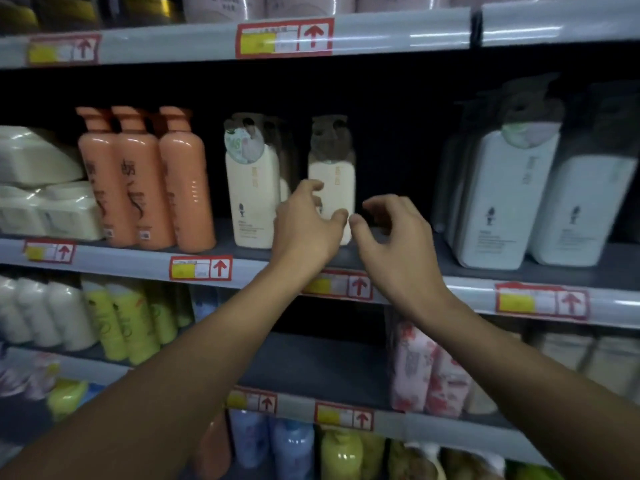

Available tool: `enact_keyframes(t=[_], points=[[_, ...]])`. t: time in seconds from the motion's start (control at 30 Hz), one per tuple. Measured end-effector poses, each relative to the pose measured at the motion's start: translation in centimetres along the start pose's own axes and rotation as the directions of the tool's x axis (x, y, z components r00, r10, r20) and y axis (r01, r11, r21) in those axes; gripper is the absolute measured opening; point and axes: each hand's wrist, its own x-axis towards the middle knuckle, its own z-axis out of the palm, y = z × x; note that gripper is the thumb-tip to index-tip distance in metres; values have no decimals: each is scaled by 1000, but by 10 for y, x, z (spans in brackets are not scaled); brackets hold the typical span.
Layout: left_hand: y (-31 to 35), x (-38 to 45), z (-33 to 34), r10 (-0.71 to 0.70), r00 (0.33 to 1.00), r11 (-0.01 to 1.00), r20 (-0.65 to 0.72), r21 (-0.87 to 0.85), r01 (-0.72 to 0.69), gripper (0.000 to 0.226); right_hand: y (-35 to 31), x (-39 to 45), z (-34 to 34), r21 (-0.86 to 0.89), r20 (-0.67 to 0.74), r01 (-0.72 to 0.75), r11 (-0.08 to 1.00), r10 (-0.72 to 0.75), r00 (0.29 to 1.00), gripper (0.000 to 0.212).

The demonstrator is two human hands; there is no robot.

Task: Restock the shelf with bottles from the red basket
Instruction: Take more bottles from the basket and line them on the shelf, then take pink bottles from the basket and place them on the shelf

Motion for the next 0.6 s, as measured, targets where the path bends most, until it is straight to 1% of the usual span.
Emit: enact_keyframes(t=[0.1,0.2,0.27,0.37,0.43,0.5,0.6], points=[[18,-40,3,60,998,995,-18,-83,-61,44,-4,-36,-36,-7,37,34,999,-34,999,23],[25,-98,16,139,990,975,8,-176,-135,28,-3,-83,-72,25,82,-33,999,31,996,16],[23,-143,29,171,983,961,66,-232,-152,30,1,-122,-93,38,125,-86,996,81,989,16],[7,-215,51,176,967,939,185,-327,-108,28,17,-192,-126,16,214,-185,983,177,961,18],[-11,-263,65,173,950,940,261,-332,-80,25,35,-237,-146,-7,276,-233,973,226,934,19],[-30,-309,80,160,916,948,369,-315,-39,24,59,-279,-163,-46,304,-295,954,294,906,19],[-56,-365,103,70,840,962,538,-259,86,25,100,-338,-183,-120,321,-414,902,430,844,17]])
